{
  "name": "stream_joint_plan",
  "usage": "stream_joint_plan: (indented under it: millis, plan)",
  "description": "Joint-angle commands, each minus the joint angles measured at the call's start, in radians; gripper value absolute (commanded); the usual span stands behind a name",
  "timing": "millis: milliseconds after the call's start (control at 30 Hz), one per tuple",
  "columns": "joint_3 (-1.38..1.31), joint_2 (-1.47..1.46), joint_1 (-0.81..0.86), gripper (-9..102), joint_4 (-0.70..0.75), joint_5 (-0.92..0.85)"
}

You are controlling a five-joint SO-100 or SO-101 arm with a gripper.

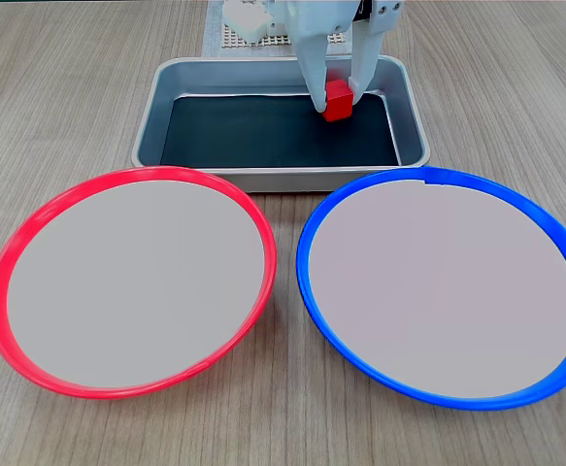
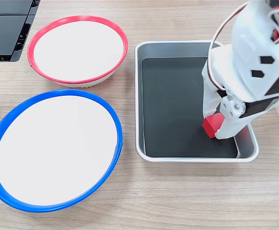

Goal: Move a red block from tray to red dish

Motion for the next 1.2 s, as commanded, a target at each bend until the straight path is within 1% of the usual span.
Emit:
stream_joint_plan:
  millis: [0,133,200,300,367,467,533,567,633,700,933,1033,1167]
  plan:
    - [0.003,-0.002,0.008,9,-0.003,-0.009]
    - [0.011,-0.002,0.014,5,-0.003,-0.014]
    - [0.011,-0.002,0.017,0,-0.003,-0.011]
    - [-0.009,0.006,0.029,0,0.029,-0.003]
    - [-0.051,0.017,0.035,0,0.101,0.018]
    - [-0.178,0.048,0.046,-1,0.284,0.097]
    - [-0.261,0.067,0.057,-1,0.336,0.195]
    - [-0.301,0.077,0.069,-1,0.339,0.249]
    - [-0.387,0.089,0.109,-1,0.311,0.348]
    - [-0.46,0.092,0.158,-1,0.267,0.408]
    - [-0.666,0.023,0.4,-1,0.091,0.373]
    - [-0.765,-0.104,0.502,-1,-0.014,0.357]
    - [-0.899,-0.305,0.565,0,-0.087,0.337]
